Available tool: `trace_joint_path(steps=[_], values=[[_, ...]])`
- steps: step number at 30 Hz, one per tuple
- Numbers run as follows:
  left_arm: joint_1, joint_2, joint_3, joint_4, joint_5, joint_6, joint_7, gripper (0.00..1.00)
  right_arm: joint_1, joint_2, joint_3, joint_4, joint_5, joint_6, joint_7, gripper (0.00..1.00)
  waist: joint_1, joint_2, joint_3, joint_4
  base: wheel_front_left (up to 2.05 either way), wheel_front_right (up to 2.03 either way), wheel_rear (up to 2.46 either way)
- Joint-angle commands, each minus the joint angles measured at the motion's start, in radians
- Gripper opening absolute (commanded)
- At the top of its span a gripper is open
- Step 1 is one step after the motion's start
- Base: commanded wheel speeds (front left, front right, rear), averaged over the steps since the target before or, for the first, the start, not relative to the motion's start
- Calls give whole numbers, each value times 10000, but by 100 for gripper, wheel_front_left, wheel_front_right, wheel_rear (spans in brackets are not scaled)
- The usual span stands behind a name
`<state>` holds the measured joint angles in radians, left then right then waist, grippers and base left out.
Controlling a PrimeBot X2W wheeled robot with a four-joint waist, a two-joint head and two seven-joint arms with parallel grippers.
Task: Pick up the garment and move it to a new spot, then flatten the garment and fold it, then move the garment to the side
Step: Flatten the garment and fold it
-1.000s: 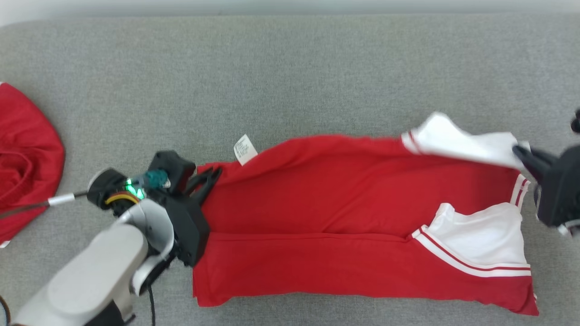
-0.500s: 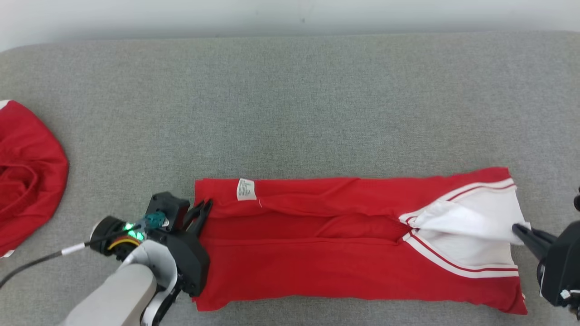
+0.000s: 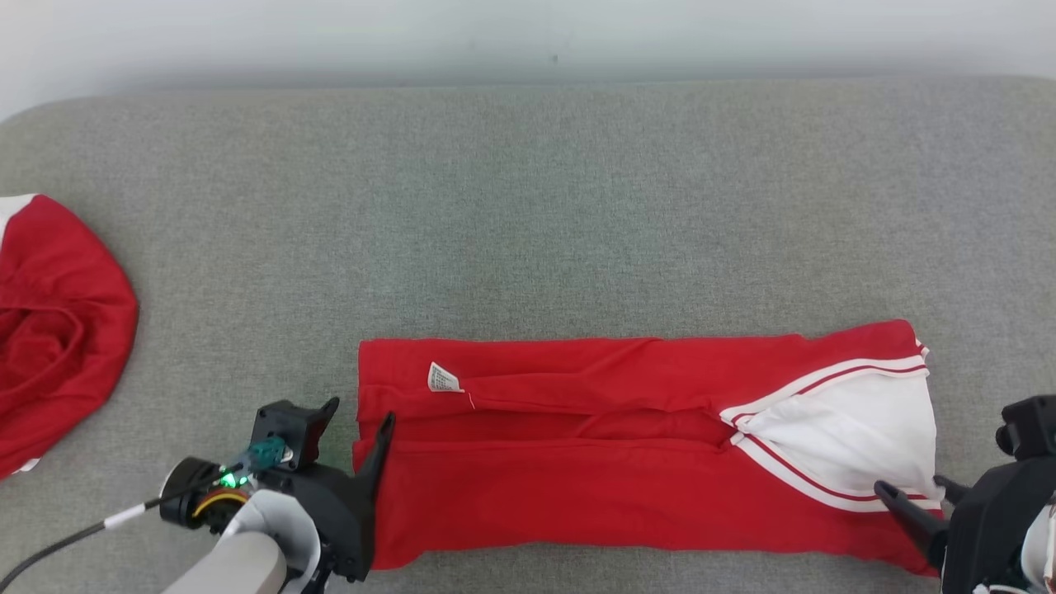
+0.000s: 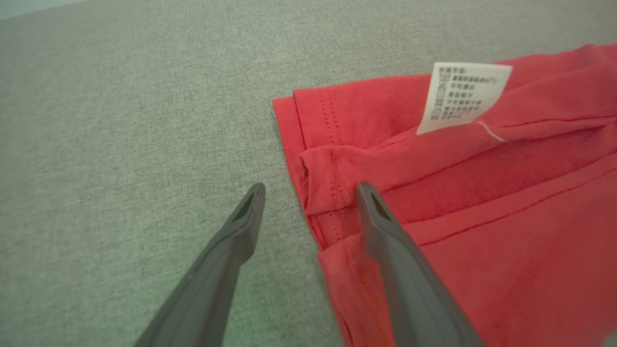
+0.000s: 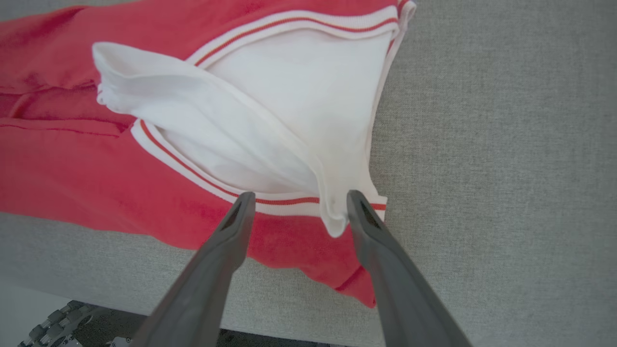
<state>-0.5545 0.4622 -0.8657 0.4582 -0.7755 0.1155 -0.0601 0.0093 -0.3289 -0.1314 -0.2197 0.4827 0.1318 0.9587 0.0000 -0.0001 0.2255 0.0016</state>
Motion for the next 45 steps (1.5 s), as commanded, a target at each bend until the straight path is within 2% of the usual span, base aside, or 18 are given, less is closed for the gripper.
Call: trace_joint_path(steps=[1,9,12,14,16,17,18,23,28,34,45], values=[[240,-55,80,11,-61,91,-160,100,160,112,-4,50,1,-21,-2,100,0,1,-127,20,0,0,0],[1364,-241,858,-414,-641,579,-1567,100,775,459,-242,-122,201,-21,-391,100,0,1,-732,74,0,0,0],[1963,-407,1427,-835,-888,537,-1949,100,1005,783,-718,-192,214,-21,-753,100,0,1,-956,123,0,0,0],[2327,-499,1942,-1210,-787,512,-2040,100,1049,1144,-1115,-241,146,-20,-1124,100,0,1,-1063,153,0,0,0],[2708,-702,2781,-1892,-244,508,-2058,100,1082,1437,-1527,-221,-90,-20,-1491,100,0,1,-1123,198,0,0,0],[2708,-702,2781,-1892,-244,508,-2058,100,1082,1437,-1527,-221,-90,-20,-1491,100,0,1,-1123,198,0,0,0],[3029,-824,3188,-2217,96,475,-2049,100,1066,1600,-1689,-167,-195,-20,-1636,100,0,1,-1147,208,0,0,0],[4409,-1668,5043,-3388,1545,135,-2050,100,809,2119,-2182,321,-479,-20,-2069,100,0,1,-1228,230,0,0,0],[5383,-2486,6263,-3774,2506,-470,-2052,100,365,2289,-2483,1071,-840,-20,-2338,100,0,1,-1229,257,0,0,0],[5858,-3123,7091,-3481,3228,-982,-2053,100,-443,2326,-2459,1966,-1156,-20,-2442,100,0,1,-1064,335,0,0,0],[5815,-3424,7648,-2839,3946,-1501,-2053,100,-1498,1877,-2428,3537,-1493,-20,-2137,100,0,1,-618,637,0,0,0]])
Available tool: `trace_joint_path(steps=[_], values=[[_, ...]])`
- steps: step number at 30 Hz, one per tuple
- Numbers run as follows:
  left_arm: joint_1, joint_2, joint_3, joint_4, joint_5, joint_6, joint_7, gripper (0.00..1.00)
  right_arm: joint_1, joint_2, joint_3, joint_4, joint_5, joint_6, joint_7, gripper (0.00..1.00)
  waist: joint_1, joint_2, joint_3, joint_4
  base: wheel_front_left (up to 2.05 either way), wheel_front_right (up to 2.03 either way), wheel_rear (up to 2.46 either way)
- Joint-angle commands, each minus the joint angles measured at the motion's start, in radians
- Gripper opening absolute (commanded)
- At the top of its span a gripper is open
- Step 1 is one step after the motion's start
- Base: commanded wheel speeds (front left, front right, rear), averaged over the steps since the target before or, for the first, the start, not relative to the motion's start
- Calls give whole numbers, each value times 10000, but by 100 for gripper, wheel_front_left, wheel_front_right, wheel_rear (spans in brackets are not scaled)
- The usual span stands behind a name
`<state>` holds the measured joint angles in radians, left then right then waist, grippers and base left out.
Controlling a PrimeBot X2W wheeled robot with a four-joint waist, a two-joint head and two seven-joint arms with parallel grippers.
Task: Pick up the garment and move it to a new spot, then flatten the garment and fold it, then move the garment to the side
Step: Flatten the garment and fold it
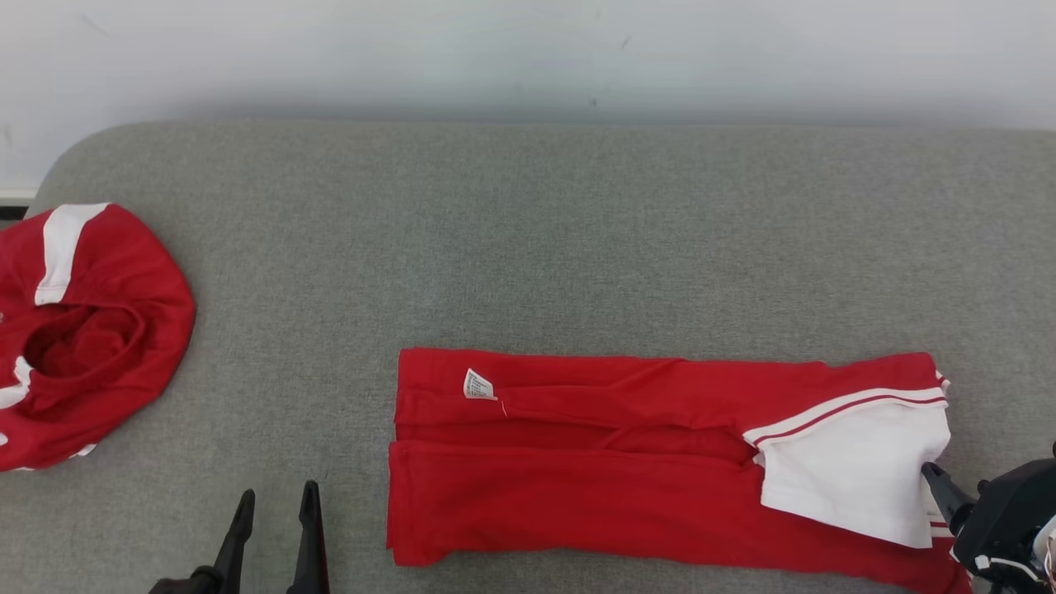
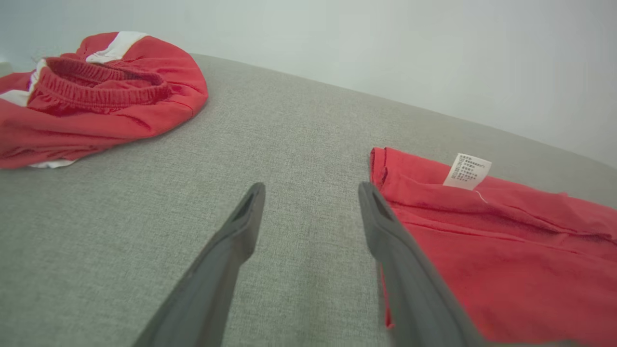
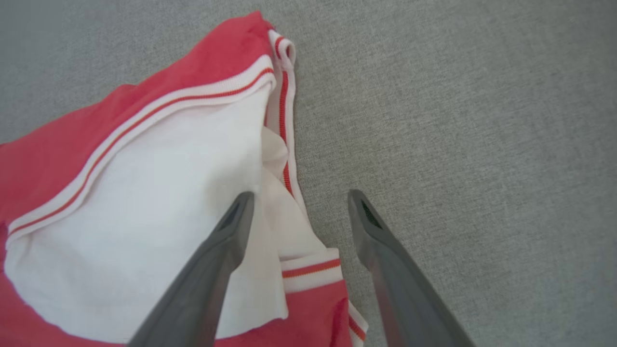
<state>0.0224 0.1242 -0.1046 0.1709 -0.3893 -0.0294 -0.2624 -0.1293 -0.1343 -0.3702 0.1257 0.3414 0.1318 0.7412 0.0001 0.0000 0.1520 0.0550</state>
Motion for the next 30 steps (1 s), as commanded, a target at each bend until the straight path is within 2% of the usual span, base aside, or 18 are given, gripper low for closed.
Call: trace_joint_path(steps=[1,18,19,20,21,30], values=[[51,-34,24,134,108,-81,-31,100,-155,-79,-76,178,-93,-20,46,100,-1,0,160,133,0,0,0],[-251,-14,150,241,277,-308,-32,100,-692,-171,413,1436,15,-20,384,100,-1,0,599,428,0,0,0],[-260,-24,151,251,268,-307,-32,100,-694,-174,480,1516,43,-20,466,50,-1,0,598,449,0,0,0],[-265,-32,149,257,268,-328,-32,100,-688,-169,557,1560,86,-18,508,37,-1,0,593,470,0,0,0],[-258,-41,148,270,267,-348,-30,100,-673,-180,662,1579,125,-18,550,0,-1,0,584,487,0,0,0],[9,-89,248,236,311,-336,-32,100,-843,-573,-15,1347,-398,-23,-308,0,-1,0,301,344,0,0,0]])
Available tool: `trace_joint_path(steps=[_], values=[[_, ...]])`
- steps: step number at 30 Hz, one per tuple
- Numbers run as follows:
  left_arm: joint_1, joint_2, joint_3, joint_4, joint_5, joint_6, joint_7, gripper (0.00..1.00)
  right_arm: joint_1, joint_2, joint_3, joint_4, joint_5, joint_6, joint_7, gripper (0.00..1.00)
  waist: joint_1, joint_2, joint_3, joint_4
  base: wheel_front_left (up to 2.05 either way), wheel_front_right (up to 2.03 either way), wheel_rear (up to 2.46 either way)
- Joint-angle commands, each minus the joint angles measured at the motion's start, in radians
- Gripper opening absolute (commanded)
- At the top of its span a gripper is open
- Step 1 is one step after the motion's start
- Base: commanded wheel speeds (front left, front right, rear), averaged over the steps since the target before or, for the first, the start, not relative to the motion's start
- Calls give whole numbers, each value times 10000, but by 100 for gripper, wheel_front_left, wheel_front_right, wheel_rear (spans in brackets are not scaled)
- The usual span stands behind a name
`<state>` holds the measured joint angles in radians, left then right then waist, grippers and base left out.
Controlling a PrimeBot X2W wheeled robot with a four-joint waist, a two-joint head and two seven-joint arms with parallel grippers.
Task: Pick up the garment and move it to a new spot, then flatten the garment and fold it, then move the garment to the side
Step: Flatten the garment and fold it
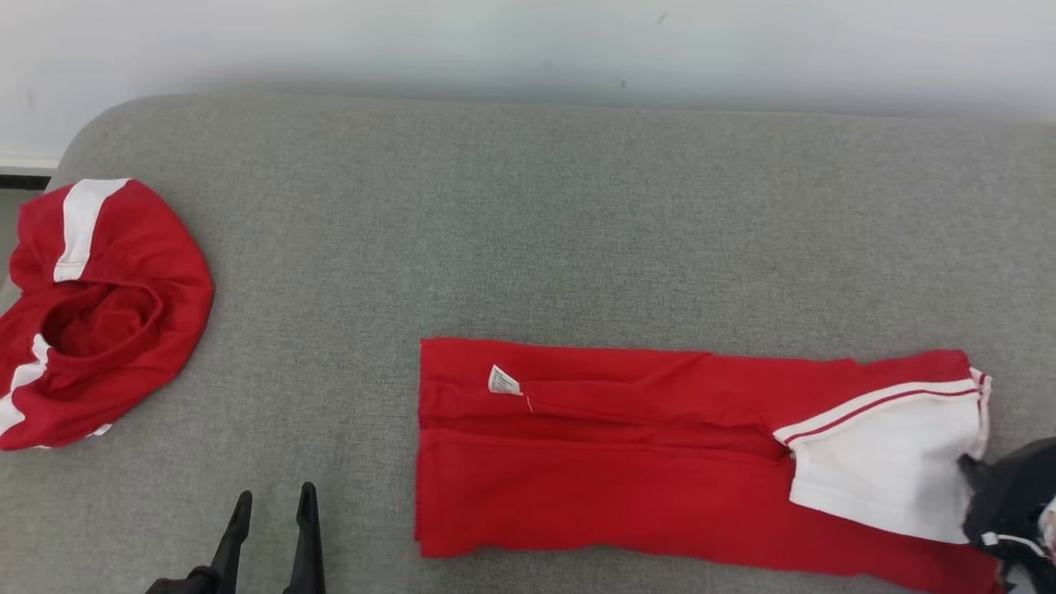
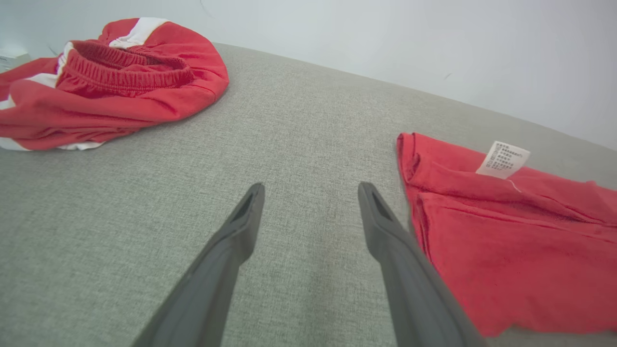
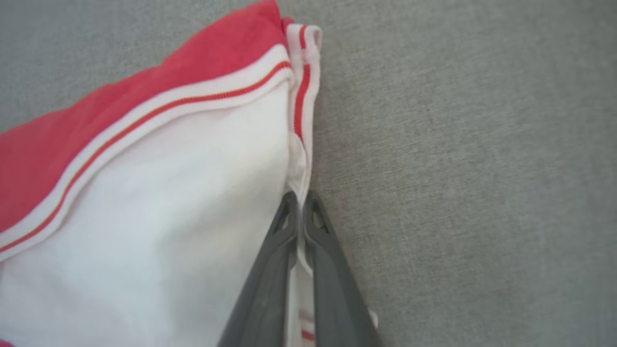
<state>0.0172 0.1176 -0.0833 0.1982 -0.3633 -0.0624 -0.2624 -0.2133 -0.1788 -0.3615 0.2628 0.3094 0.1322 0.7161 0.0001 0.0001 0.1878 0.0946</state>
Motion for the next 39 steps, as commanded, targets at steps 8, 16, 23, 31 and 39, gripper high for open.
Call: trace_joint_path(steps=[8,16,23,31,39], values=[[219,-125,-71,-19,102,-66,-31,100,132,-257,-1825,-648,-1014,-25,-476,0,-1,-1,-332,-239,0,0,0],[254,-229,-106,35,134,-121,-31,100,541,-251,-2396,-1462,-1522,-25,-307,0,-1,-1,-535,-344,0,0,0],[231,-286,-74,91,171,-139,-32,100,874,51,-1009,-2468,-1044,-24,344,0,-1,-1,-657,-263,0,0,0],[189,-359,-76,189,186,-150,-31,100,945,83,1409,-3250,-431,-25,1084,0,-1,-1,-777,-76,0,0,0],[118,-446,-105,286,179,-220,-32,100,447,-25,4039,-2932,128,-24,1211,0,-1,-1,-848,173,0,0,0]])
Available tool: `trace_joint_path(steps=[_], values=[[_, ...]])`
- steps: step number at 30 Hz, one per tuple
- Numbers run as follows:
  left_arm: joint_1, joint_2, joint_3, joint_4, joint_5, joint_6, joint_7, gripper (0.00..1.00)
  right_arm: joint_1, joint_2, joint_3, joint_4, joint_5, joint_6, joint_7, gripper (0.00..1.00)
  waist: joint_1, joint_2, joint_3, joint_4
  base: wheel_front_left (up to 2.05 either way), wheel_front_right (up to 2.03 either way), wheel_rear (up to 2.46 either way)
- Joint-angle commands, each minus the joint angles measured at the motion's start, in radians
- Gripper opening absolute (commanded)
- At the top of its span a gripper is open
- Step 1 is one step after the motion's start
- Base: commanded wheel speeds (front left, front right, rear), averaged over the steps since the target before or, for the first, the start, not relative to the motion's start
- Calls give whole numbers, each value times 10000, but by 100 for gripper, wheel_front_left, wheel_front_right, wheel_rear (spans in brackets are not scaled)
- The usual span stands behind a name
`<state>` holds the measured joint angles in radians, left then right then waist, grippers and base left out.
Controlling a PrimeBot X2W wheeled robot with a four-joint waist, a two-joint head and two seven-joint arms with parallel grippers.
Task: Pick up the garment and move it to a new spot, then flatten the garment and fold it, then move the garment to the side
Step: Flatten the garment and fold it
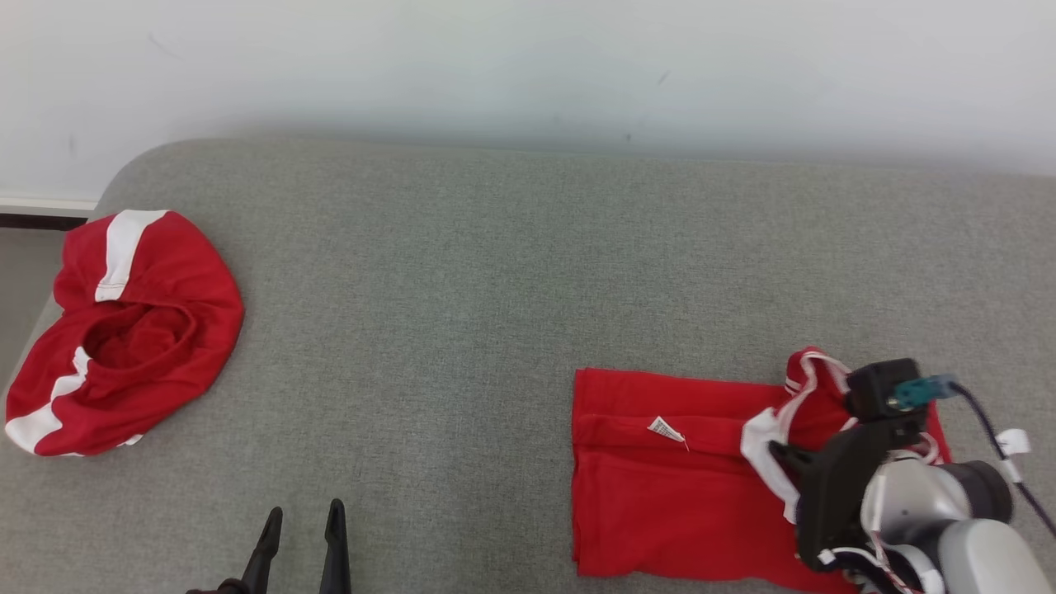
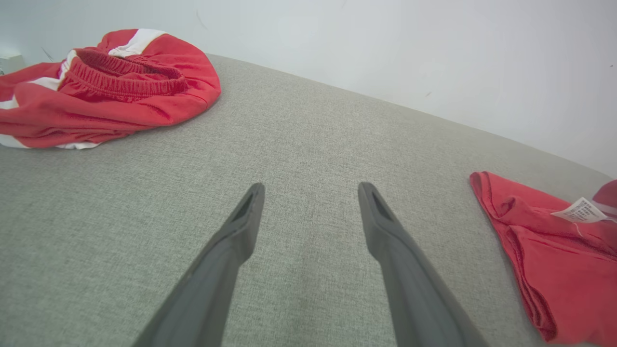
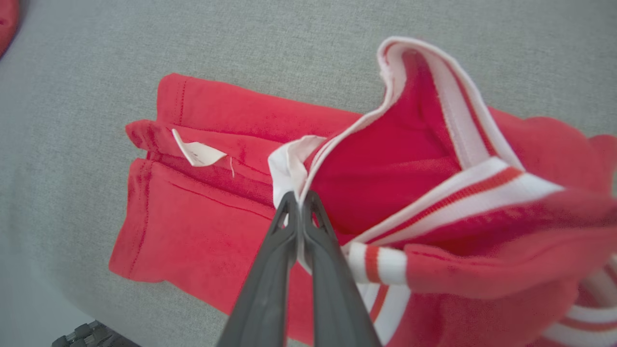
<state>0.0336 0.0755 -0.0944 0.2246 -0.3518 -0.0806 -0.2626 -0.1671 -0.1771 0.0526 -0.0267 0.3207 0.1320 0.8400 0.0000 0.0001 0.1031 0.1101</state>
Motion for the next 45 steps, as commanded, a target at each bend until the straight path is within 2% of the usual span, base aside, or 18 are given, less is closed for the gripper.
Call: trace_joint_path(steps=[1,15,27,28,29,34,39,45], values=[[-59,-33,4,29,67,-49,-30,100,-115,-20,132,79,104,-22,-53,0,0,-1,1,42,0,0,0],[-183,-138,29,154,121,-139,-29,100,-1479,212,2829,1436,496,-22,-776,0,0,-1,58,510,0,0,0],[-145,-199,119,195,144,-194,-29,100,-1892,189,3728,1893,864,-22,-1197,0,0,-1,51,655,0,0,0],[-158,-204,108,203,152,-201,-31,100,-1937,179,3755,1975,864,-22,-1239,13,0,-1,40,663,0,0,0],[-172,-209,96,211,162,-212,-31,100,-1961,192,3738,2033,882,-22,-1312,100,0,-1,21,674,0,0,0],[-131,-219,65,249,194,-215,-29,100,-1873,311,3706,1876,1259,-22,-1599,100,0,-1,-93,676,0,0,0],[77,-227,122,261,229,-194,-31,100,-1534,54,3381,916,1498,-22,-1758,100,0,-1,-307,564,0,0,0],[225,-233,184,242,300,-206,-29,100,-204,-21,2195,-647,418,-22,-1734,100,0,-1,-548,409,0,0,0]])
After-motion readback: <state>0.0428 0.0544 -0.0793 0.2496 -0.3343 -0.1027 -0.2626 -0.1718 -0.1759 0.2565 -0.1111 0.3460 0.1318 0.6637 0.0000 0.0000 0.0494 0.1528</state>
